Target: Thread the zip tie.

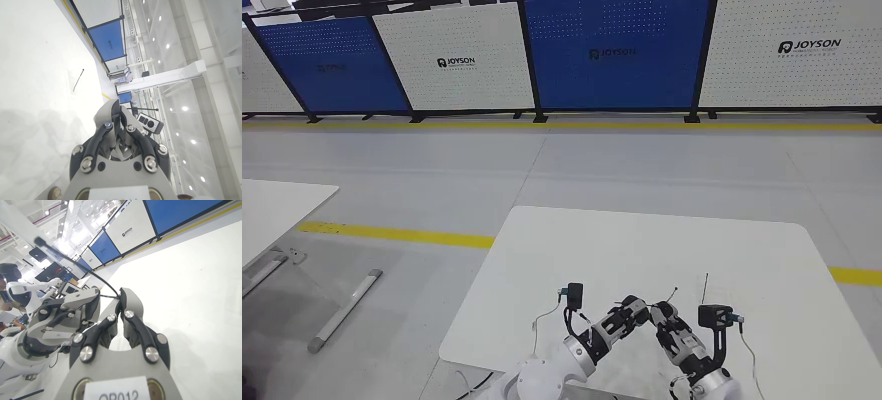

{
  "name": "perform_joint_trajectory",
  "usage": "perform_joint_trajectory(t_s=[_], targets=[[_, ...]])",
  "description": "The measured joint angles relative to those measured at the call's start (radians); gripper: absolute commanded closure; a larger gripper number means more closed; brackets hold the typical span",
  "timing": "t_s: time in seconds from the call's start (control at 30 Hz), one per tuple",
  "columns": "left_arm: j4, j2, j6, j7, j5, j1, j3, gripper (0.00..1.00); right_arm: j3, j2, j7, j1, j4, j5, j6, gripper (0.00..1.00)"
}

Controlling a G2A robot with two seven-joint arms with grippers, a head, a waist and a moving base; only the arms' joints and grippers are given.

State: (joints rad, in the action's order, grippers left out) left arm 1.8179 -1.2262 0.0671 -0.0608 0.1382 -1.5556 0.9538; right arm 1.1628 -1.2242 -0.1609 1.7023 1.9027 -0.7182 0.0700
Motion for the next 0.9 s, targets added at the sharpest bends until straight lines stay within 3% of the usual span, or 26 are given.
perform_joint_trajectory(t_s=[0.9], targets=[[0.018,0.0,0.08,-0.013,0.015,-0.012,0.01,1.0,-0.02,-0.001,-0.052,-0.021,-0.023,-0.023,-0.008,1.0]])
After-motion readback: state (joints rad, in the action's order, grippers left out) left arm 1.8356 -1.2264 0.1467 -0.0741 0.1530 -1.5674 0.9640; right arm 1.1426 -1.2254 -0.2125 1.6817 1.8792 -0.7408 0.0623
